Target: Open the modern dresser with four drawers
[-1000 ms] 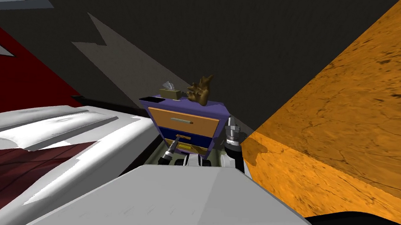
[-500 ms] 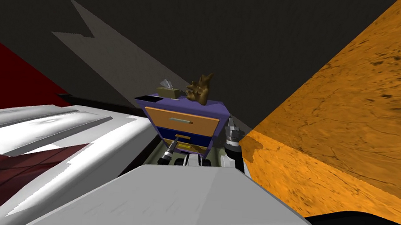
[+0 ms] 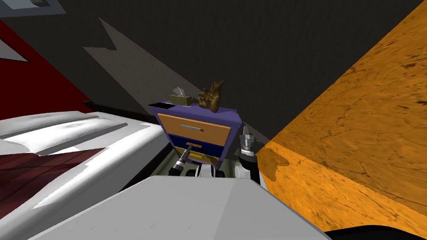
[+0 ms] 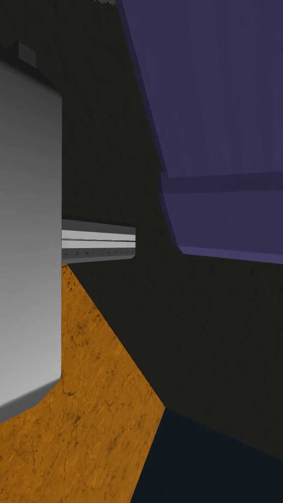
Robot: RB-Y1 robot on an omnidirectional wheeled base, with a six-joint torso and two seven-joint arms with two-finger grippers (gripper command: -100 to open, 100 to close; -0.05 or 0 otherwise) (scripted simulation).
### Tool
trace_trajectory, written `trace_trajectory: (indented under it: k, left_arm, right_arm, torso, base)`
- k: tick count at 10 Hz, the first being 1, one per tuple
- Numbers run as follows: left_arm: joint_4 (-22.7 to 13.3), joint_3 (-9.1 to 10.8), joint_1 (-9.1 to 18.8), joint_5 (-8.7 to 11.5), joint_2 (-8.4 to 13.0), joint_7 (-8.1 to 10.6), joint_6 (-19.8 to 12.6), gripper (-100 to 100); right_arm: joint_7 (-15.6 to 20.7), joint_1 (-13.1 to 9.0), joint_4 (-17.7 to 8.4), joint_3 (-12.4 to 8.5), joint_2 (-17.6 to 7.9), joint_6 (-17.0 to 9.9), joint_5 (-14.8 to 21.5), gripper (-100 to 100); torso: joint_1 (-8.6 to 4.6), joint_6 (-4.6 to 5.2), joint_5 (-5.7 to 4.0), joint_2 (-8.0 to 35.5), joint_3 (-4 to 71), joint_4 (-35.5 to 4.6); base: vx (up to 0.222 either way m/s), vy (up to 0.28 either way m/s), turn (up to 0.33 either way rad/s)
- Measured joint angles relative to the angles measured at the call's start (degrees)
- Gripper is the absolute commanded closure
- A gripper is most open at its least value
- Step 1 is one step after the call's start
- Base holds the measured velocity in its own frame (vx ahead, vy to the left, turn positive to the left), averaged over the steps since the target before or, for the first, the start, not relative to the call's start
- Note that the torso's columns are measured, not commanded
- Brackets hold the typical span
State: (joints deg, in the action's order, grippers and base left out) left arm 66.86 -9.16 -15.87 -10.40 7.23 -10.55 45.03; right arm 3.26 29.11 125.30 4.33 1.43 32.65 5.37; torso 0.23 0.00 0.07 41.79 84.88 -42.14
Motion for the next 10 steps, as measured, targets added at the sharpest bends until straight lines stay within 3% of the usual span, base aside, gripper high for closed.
trace_trajectory:
  k: [2, 3, 6, 7, 10]
  left_arm:
    - [1.84, -1.86, -0.9, -0.89, 0.47, 0.62, -0.64, -100]
    - [1.86, -1.98, -0.92, -0.95, 0.5, 0.71, -0.61, 100]
    - [-0.76, 0.88, 0.29, 0.41, -0.24, -0.22, -0.09, 100]
    - [-0.94, 0.97, 0.4, 0.45, -0.27, -0.31, 0.08, -100]
    - [-0.19, 1.24, 1.2, 0.72, 0.23, 0.38, -1.27, -100]
  right_arm:
    - [-0.01, 0.09, 0.11, -0.1, 0.01, 0.15, -0.05, 0]
    - [-0.01, 0.1, 0.11, -0.12, 0.01, 0.17, -0.05, 0]
    - [-0.01, 0.08, 0.11, -0.12, 0.01, 0.16, -0.05, 0]
    - [-0.01, 0.09, 0.11, -0.12, 0.01, 0.16, -0.05, 0]
    - [-0.01, 0.11, 0.11, -0.13, 0.01, 0.17, -0.05, 0]
  torso:
    - [-0.07, -0.24, -0.01, 0.43, -0.23, -0.08]
    - [-0.09, -0.13, -0.03, 0.43, -0.26, -0.11]
    - [-0.33, 0.02, -0.11, 0.73, -0.46, -0.27]
    - [-0.32, -0.02, -0.1, 0.46, -0.3, -0.16]
    - [-0.41, 0.01, -0.12, 0.3, -0.2, -0.1]
  base:
    - [0.002, -0.011, 0.033]
    - [-0.044, 0.007, -0.192]
    - [-0.075, 0.017, -0.133]
    - [-0.005, 0.091, 0.016]
    - [0.033, 0.01, -0.016]
